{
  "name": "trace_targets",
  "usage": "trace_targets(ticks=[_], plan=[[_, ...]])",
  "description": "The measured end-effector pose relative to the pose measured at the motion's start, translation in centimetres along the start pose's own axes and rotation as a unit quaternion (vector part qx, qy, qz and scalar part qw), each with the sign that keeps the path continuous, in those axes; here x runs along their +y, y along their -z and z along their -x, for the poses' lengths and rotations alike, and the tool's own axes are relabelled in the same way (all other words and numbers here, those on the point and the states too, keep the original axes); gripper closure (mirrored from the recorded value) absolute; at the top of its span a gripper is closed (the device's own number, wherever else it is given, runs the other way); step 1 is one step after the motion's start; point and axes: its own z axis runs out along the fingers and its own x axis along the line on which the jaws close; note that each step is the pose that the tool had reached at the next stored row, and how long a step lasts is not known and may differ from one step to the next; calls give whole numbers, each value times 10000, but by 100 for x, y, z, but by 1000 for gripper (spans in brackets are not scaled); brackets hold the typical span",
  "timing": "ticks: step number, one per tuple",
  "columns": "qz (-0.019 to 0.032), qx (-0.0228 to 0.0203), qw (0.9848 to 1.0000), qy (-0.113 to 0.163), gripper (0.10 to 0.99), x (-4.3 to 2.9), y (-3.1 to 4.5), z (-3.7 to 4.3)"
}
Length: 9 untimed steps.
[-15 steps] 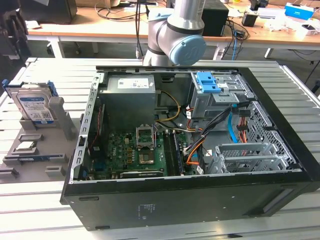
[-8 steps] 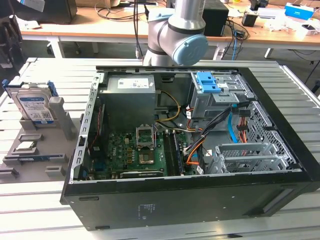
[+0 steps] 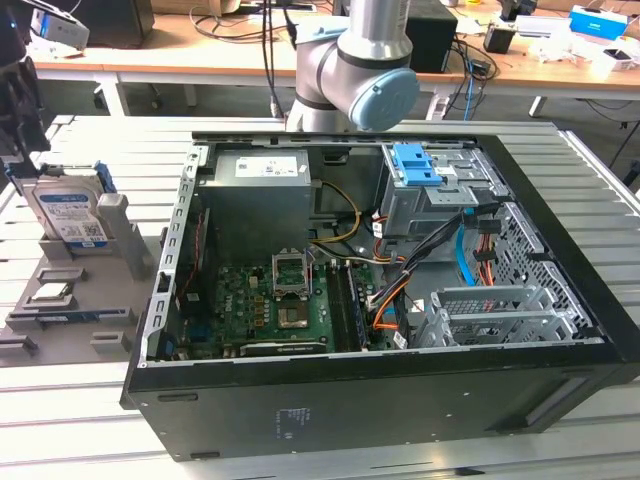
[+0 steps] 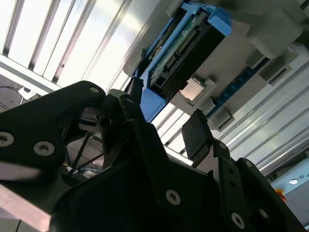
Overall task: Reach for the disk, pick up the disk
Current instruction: 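Pick up the disk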
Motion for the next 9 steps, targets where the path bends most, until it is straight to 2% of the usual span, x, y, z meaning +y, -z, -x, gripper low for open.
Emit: trace_targets(ticks=[2,9], plan=[[2,-3,10000,-81,486,-4,-65,2],[7,-12,9998,-220,486,-9,-166,18]])
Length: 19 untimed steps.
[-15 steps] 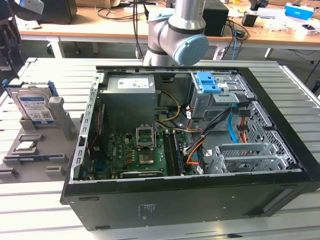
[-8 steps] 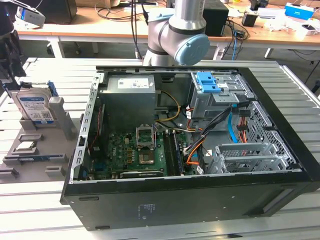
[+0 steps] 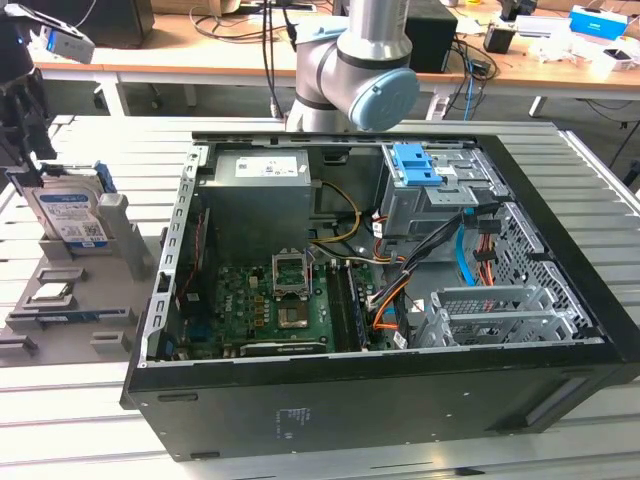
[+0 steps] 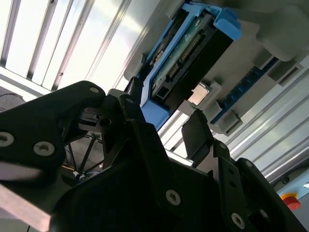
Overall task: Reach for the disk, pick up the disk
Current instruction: 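Pick up the disk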
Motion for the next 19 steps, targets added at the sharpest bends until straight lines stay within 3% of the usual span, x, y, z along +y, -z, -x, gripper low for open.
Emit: trace_targets(ticks=[9,12,14,19], plan=[[0,-3,10000,-6,486,-11,-246,18],[1,-22,10000,-5,486,-12,-278,19],[-2,-61,10000,-45,486,-12,-287,20],[0,-67,9998,-171,486,-22,-308,24]])
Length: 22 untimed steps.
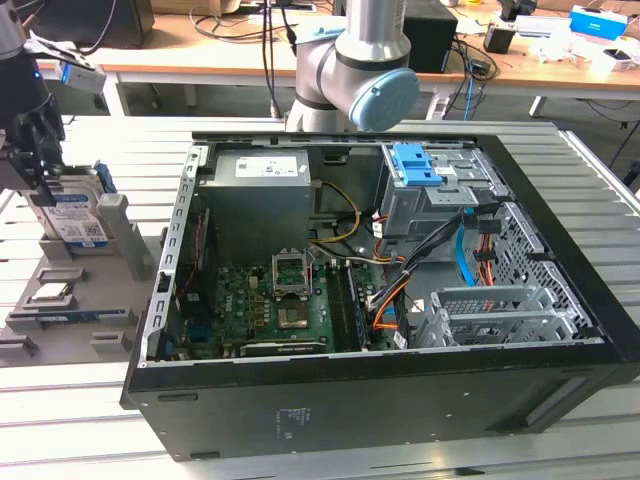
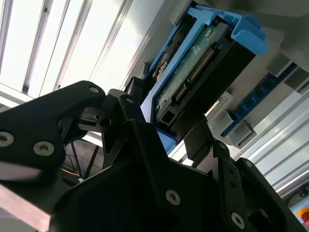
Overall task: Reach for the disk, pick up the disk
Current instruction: 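Pick up the disk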
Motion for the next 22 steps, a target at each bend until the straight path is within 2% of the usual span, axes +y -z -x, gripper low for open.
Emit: trace_targets(ticks=[5,12,19,20,22], plan=[[0,-1,10000,-9,486,8,-15,7],[0,0,10000,-10,486,80,-31,9],[1,0,10000,-10,486,89,-39,9],[1,-1,10000,-10,498,89,-39,9],[1,0,10000,-10,627,89,-40,9]])
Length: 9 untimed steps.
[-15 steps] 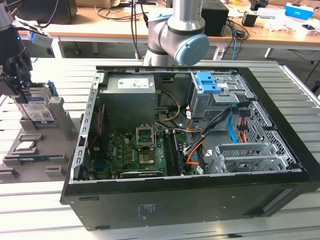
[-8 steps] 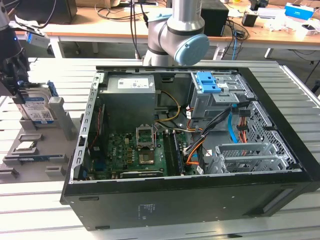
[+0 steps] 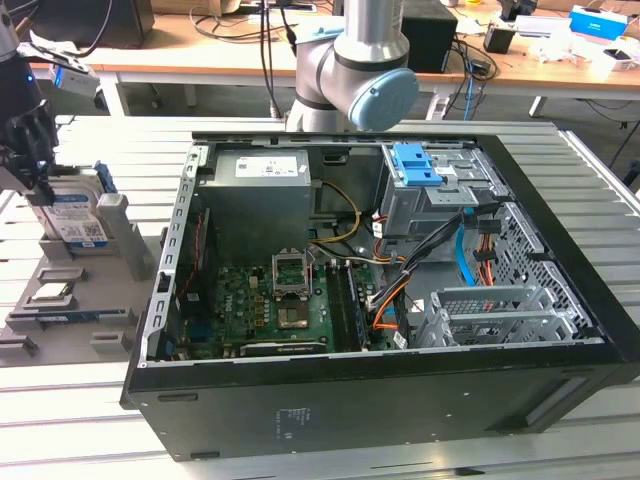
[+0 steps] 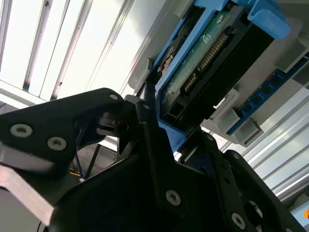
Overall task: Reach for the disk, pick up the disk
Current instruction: 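Pick up the disk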
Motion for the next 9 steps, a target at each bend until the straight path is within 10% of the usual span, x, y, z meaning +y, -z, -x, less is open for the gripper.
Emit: trace_targets(ticks=[9], plan=[[0,0,10000,0,718,0,-2,0]])
